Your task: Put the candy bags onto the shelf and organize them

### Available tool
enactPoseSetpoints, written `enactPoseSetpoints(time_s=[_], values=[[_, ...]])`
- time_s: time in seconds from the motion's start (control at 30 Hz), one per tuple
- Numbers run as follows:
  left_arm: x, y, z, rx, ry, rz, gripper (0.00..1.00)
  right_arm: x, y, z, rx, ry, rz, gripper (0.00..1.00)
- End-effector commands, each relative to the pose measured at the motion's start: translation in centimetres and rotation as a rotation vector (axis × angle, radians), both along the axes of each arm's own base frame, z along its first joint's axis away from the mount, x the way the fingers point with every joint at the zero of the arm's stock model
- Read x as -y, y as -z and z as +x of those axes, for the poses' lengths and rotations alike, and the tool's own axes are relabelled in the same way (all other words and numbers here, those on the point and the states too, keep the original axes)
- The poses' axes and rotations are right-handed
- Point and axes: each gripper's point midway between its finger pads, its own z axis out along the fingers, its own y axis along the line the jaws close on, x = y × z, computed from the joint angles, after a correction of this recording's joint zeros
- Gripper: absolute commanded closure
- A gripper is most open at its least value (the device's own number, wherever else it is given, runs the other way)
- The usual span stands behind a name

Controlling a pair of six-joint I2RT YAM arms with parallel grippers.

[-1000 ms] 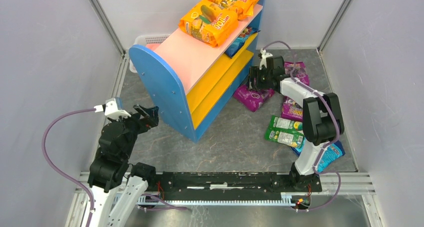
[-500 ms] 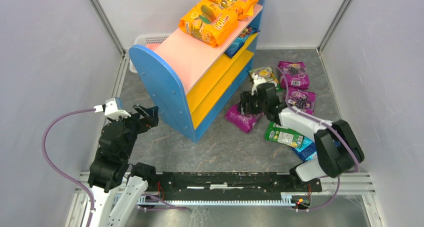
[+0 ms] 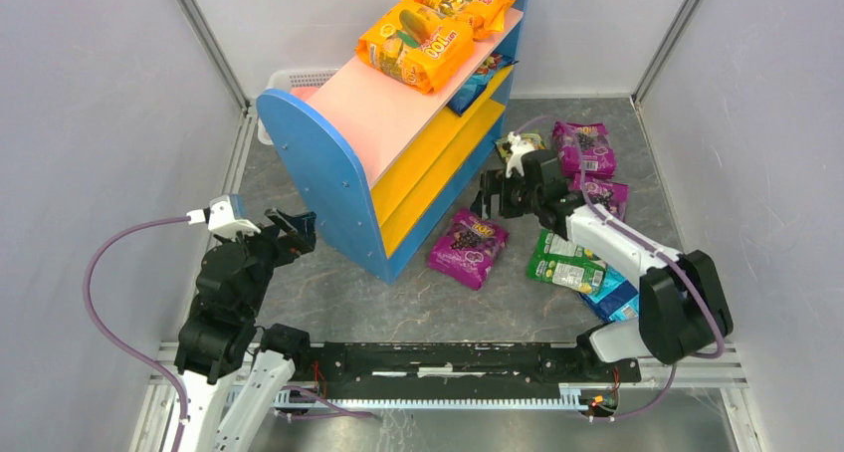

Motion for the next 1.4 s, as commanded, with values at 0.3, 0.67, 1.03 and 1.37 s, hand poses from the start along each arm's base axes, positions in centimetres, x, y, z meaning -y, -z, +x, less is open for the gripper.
enactPoseSetpoints(time_s=[0.3,0.67,1.03,1.37], values=[[0.0,-1.0,0.1,0.049,0.013,0.025,0.06,-0.3,3.8,-3.1,-0.201,-0.147,0.057,0.21],[-0.2,-1.1,0.1,0.050,0.004,0.025,0.06,-6.0,1.9,-15.4,-0.337,-0.295,0.370,0.18],[-0.3,-1.0,0.1,0.046,0.000,0.026,0.06,-0.8,3.8,-12.0,-0.255,-0.143,0.178,0.07],[-0.3,-1.1,0.0,0.054,-0.001,0.023,0.06,2.2,6.4,-12.6,-0.234,-0.012,0.196,0.02]])
